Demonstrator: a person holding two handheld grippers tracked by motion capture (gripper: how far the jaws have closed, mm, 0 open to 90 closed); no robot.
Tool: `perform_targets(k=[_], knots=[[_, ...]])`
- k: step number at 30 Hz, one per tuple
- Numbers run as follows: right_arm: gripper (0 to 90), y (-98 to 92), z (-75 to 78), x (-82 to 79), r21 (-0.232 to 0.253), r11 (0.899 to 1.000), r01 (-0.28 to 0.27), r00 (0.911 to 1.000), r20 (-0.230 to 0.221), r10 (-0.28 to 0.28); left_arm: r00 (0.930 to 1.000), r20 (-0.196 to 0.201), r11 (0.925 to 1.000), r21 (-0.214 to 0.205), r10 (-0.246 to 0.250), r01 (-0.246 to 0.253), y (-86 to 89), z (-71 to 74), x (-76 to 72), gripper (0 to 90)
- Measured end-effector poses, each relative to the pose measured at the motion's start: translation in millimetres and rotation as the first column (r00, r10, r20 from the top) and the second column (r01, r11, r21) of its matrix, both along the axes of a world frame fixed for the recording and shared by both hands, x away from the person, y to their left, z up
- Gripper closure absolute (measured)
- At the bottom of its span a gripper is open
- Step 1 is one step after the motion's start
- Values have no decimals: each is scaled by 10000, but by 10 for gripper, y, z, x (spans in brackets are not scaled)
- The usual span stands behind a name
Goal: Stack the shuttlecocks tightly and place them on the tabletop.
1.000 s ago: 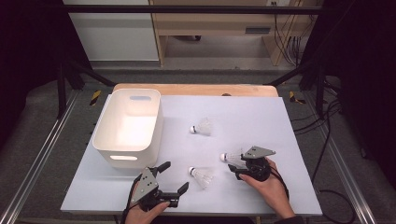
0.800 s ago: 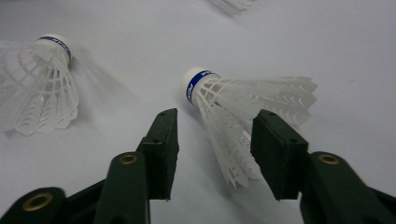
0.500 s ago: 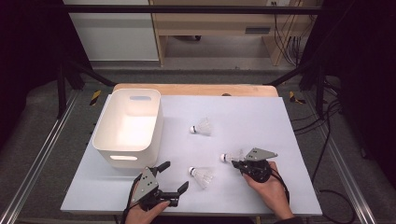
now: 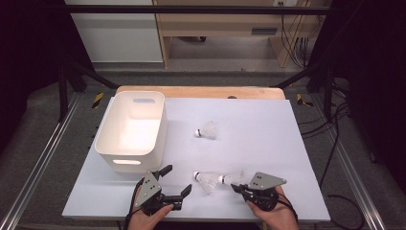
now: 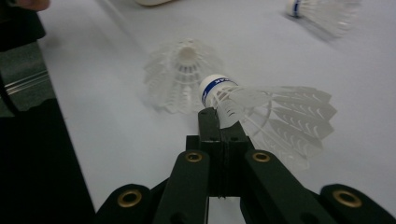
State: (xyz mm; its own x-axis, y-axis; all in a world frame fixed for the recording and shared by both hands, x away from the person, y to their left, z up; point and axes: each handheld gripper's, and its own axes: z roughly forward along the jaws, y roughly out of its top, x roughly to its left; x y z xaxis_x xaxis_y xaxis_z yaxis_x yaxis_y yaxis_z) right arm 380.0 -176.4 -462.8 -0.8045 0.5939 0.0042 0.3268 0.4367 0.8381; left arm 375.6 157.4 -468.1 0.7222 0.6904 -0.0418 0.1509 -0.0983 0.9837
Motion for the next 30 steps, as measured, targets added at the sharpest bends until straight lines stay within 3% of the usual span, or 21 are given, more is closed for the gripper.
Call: perform_targets(k=[5, 8, 21, 30], knots=[[900, 245, -46, -19, -226, 9987, -447, 9990, -34, 446, 9999, -17, 9999, -51, 106, -107, 19, -1, 1, 83], [900, 356, -78, 20, -385, 9985, -396, 9992, 2, 396, 9999, -34, 9999, -84, 132, -132, 26, -1, 7, 84], [900, 459, -120, 244, -315, 9995, 93, 9998, 170, -87, 9997, -92, 9997, -60, 242, -242, 34, -4, 11, 87], [900, 528, -148, 362, -127, 9998, -128, 9998, 159, 130, 9998, -109, 9998, -46, 181, -181, 23, -6, 8, 87]])
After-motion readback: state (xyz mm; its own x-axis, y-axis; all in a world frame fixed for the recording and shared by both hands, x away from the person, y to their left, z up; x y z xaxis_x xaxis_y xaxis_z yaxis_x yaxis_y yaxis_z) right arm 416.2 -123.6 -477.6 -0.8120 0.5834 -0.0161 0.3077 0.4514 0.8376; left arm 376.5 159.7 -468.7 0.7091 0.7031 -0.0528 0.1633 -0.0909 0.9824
